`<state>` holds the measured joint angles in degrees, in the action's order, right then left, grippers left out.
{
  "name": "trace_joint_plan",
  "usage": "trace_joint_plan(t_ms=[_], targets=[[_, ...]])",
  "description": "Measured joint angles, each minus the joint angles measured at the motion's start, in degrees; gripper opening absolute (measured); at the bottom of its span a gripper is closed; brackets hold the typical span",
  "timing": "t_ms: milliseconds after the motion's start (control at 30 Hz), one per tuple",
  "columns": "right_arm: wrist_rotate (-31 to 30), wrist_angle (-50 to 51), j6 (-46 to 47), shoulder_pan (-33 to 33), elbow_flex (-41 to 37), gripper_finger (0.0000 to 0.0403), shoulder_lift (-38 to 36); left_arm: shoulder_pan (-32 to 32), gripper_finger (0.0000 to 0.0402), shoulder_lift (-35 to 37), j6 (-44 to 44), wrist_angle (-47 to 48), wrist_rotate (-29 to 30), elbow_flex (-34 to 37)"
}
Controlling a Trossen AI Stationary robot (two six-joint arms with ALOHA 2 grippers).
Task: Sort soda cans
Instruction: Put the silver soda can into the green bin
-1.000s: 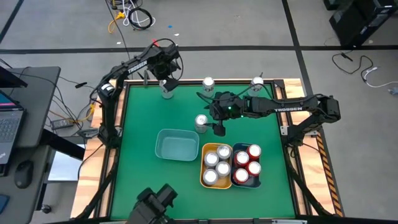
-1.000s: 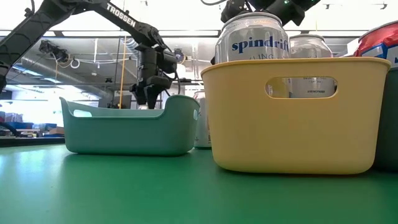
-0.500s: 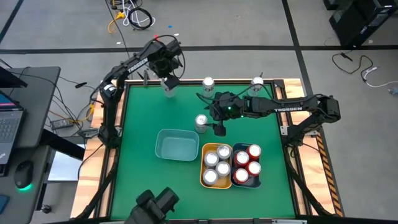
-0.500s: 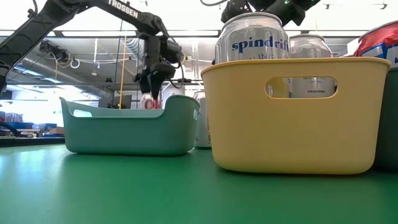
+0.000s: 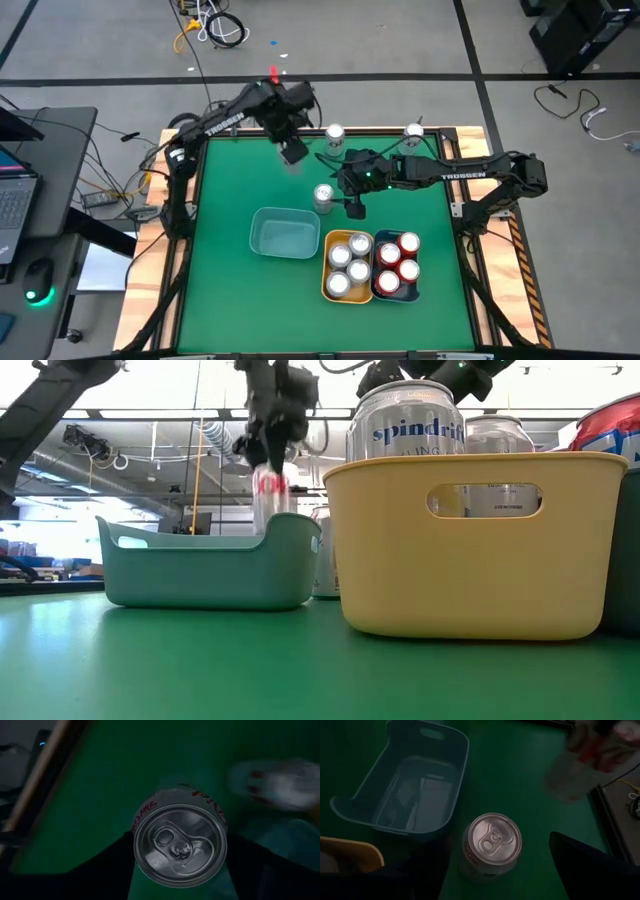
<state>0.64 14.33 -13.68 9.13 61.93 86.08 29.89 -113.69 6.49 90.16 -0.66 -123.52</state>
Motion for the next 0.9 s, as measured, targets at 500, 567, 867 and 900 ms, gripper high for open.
trace_joint_plan(t_ms=[500,567,867,900], targets=[[0.57,-0.02,-0.06,0.0,0.0,0.0298,0.0,-14.54,0.0252,18.55,25.57,0.0,1.16,14.43],[0.57,-0.05,-0.05,0.0,0.0,0.0297,0.0,-16.37,0.0252,22.07,29.23,0.04,1.73,19.95],[0.57,-0.07,-0.01,0.0,0.0,0.0297,0.0,-23.39,0.0252,28.32,36.55,-5.49,0.61,33.88],[0.57,-0.07,0.04,0.0,0.0,0.0297,0.0,-23.79,0.0252,28.01,36.11,-5.9,0.54,34.27]])
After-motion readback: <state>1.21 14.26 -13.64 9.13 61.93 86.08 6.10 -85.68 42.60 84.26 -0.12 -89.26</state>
